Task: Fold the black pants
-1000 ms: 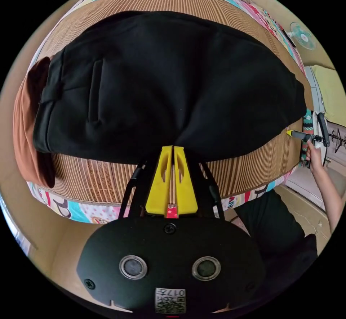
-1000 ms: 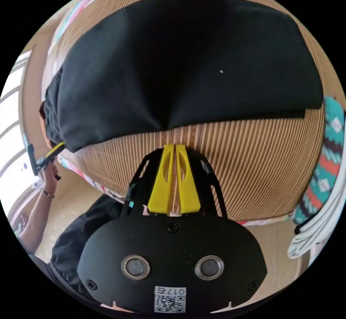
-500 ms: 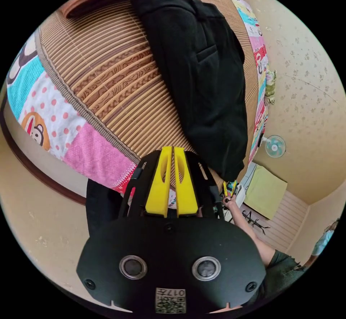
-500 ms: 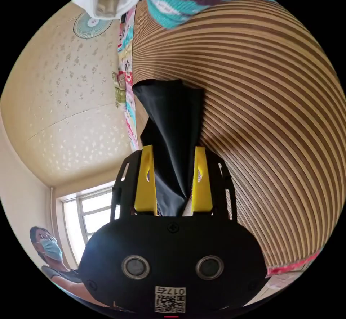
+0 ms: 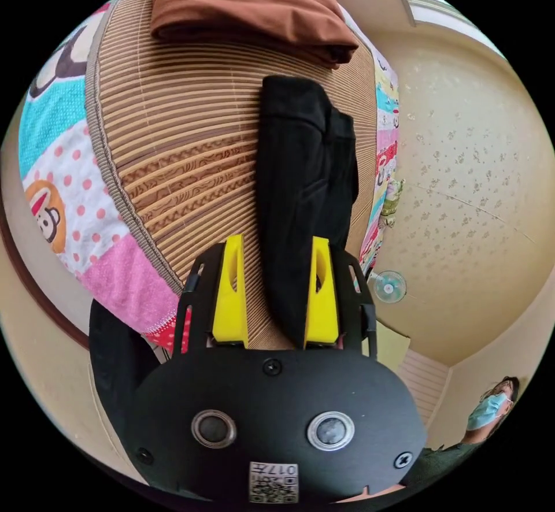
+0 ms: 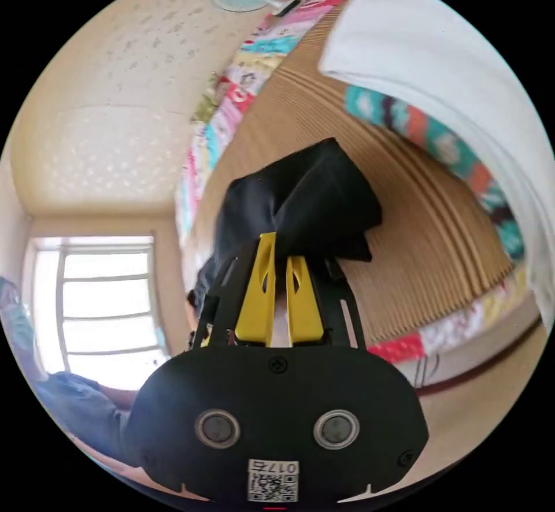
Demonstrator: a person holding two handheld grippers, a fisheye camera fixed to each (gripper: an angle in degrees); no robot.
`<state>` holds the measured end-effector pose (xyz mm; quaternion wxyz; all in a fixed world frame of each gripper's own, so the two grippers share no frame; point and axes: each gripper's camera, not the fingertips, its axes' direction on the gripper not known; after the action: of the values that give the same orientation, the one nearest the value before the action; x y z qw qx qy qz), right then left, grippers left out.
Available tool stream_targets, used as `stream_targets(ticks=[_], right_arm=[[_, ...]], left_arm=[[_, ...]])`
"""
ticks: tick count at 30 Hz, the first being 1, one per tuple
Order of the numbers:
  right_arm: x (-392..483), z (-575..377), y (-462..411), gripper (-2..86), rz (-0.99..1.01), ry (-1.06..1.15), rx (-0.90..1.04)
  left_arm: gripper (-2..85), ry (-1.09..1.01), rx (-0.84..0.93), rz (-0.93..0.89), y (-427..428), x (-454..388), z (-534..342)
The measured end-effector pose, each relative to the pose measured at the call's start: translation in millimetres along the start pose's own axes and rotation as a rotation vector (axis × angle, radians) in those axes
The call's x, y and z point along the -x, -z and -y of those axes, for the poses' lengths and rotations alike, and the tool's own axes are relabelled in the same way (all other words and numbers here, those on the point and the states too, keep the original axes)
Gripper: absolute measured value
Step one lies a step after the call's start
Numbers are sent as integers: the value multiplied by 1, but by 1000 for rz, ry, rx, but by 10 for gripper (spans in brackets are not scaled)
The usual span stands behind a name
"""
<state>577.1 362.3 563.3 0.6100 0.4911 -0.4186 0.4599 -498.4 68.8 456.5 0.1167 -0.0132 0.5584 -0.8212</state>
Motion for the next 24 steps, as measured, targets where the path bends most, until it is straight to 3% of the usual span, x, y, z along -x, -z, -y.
stream_targets(ticks=[1,3,4,6,9,11,15,17,18,20,24], right_arm=[[-17,-7,2,37,-25,-77,4],[-99,-47,2,49,34,-534,108],[-112,-60,4,47,72,-605,101],[-133,-111,21,29,276,-663,-81],[-143,-164,23,13,418,-765,-175],[-144,-192,18,9,467,-846,-201],[-141,-235,6,4,670,-929,-327],[-138,-243,1,4,738,-932,-350],[-134,-244,0,4,759,-925,-353],[-128,-242,0,4,750,-902,-333],[-113,-223,-1,3,681,-794,-203]], left_arm=[[174,-11,-3,21,-2,-1,11],[183,-46,8,33,-11,-5,28],[184,-81,28,30,-21,-10,38],[183,-124,59,36,-37,-19,52],[150,-115,106,92,-63,-25,75],[83,-28,135,192,-68,-15,93],[51,-61,178,-63,-54,-3,116],[49,-282,211,-278,-35,-26,121],[48,-359,225,-302,-30,-38,119],[48,-673,301,-299,-11,-95,95],[47,-1081,458,-227,-24,-177,4]])
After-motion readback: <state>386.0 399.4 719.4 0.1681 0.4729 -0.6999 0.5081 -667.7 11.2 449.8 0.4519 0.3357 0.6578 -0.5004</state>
